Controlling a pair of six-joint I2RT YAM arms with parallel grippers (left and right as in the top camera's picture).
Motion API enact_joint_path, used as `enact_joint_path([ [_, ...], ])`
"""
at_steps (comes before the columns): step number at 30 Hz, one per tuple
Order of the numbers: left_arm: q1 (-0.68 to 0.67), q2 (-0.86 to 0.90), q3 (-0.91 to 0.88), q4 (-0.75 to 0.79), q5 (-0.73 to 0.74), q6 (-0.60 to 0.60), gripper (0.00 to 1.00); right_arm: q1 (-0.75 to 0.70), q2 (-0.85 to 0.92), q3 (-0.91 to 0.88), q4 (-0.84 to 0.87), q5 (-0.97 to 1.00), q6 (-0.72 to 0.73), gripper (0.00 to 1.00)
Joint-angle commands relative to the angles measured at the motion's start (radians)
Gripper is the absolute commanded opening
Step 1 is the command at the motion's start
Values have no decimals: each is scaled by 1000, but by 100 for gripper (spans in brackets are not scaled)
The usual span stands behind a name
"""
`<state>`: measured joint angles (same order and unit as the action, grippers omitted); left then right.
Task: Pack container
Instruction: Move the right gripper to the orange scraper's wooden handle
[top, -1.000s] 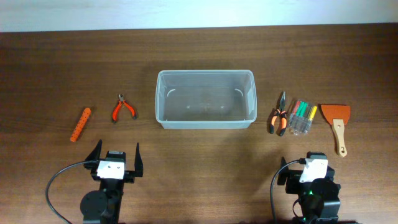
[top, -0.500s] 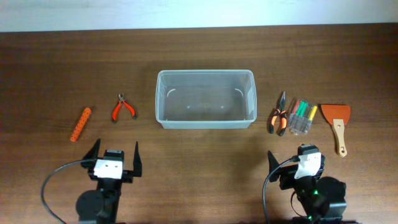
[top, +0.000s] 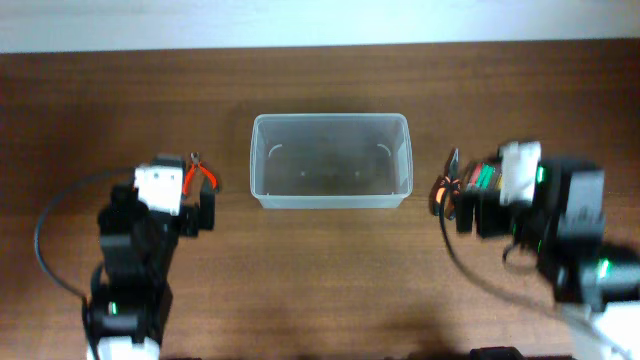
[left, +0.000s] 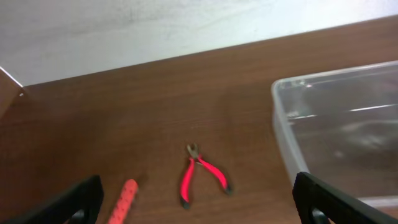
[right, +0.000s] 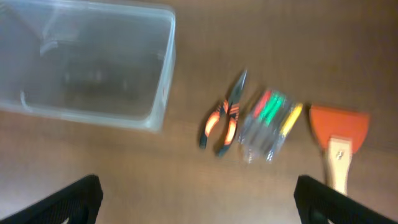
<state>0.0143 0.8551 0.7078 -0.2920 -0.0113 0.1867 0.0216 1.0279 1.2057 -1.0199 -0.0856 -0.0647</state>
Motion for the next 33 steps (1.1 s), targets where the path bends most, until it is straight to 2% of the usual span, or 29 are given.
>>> enact_joint_path([
  [1, 9, 134, 92, 3, -11, 99, 99, -4, 152, 221, -109, -37, -7, 99],
  [4, 9, 187, 113, 46, -16, 136, 99, -5, 249, 335, -180, 5, -53, 98],
  [7, 11, 221, 113, 82, -49, 145, 99, -63, 329, 388, -169, 82, -55, 99],
  [15, 11, 281, 112, -13, -121, 145, 99, -426, 568, 401, -142, 107, -89, 98],
  [21, 11, 348, 112, -14, -121, 144, 99, -603, 741, 401, -58, 95, -89, 98],
  [26, 11, 389, 112, -19, -121, 144, 99, -629, 867, 401, -46, 31, -156, 100],
  [33, 11, 409, 112, -21, -121, 144, 99, -619, 997, 401, -65, 60, -237, 94],
])
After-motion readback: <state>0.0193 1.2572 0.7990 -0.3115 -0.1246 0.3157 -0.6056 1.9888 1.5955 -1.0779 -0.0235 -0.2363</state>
